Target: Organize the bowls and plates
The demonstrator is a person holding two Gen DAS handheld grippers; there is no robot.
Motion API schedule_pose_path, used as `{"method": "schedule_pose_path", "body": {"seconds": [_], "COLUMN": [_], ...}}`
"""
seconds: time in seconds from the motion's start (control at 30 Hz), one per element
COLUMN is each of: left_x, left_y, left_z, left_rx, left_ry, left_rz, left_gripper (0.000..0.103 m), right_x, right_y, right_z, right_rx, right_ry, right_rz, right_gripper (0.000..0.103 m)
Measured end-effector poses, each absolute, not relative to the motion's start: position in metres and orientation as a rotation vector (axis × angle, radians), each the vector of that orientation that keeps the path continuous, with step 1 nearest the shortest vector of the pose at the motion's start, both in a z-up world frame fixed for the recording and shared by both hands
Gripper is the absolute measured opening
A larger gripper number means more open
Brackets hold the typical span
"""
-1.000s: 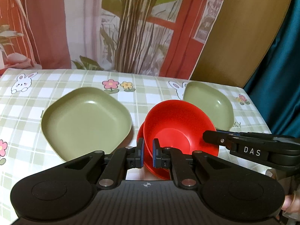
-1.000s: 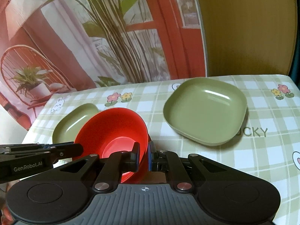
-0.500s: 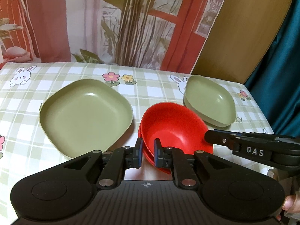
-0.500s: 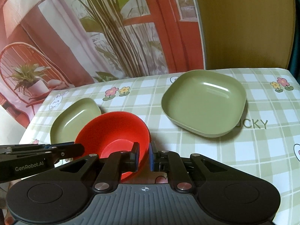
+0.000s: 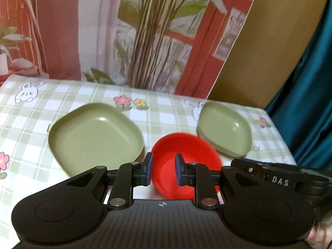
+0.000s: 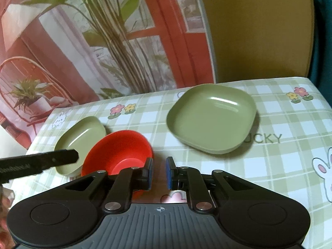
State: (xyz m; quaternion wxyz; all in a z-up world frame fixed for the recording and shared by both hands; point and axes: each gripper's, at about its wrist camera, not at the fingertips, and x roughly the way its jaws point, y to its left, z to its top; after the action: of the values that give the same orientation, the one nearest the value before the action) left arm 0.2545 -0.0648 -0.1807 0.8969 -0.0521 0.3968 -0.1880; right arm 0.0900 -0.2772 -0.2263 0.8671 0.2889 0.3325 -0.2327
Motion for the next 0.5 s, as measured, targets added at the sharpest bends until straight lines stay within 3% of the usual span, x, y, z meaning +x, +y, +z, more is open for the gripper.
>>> {"method": "schedule_pose_path", "body": {"seconds": [0.5], "left_x": [0.24], "left_y": [-0.106], "left_z": [-0.174], "left_rx": [-0.107], "left_ry": [0.789], "left_rz": [-0.438], "left_gripper": [0.023], "right_x": [0.045], "right_y": [-0.306], "right_z": [-0.232], "right_rx": [0.61], "right_ry": [0.656], "right_rz": [-0.541], "right_gripper": [0.013]}}
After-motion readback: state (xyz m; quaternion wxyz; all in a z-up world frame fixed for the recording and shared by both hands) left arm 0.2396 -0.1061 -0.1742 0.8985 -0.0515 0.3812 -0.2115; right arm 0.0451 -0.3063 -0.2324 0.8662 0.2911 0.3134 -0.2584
